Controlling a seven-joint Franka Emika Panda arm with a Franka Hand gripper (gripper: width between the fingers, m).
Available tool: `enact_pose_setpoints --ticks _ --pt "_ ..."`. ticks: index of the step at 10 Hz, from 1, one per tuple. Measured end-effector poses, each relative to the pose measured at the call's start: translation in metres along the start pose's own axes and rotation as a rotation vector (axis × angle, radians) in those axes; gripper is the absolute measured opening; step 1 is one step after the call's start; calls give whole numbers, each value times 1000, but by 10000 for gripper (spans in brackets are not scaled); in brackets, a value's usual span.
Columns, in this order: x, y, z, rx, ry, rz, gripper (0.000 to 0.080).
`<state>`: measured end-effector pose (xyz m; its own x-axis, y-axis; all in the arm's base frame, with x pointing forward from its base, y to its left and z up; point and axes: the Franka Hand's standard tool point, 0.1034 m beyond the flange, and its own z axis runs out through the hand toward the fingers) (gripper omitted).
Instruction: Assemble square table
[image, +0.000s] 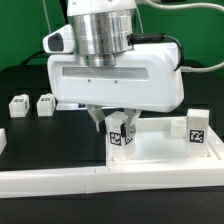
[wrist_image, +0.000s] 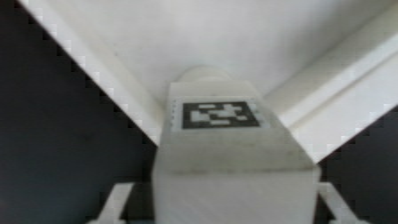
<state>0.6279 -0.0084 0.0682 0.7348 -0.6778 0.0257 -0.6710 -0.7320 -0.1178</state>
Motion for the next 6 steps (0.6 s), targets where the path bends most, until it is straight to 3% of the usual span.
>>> enact_pose_setpoints --ticks 6 --pt "-2 -3 1 -33 -38 722 290"
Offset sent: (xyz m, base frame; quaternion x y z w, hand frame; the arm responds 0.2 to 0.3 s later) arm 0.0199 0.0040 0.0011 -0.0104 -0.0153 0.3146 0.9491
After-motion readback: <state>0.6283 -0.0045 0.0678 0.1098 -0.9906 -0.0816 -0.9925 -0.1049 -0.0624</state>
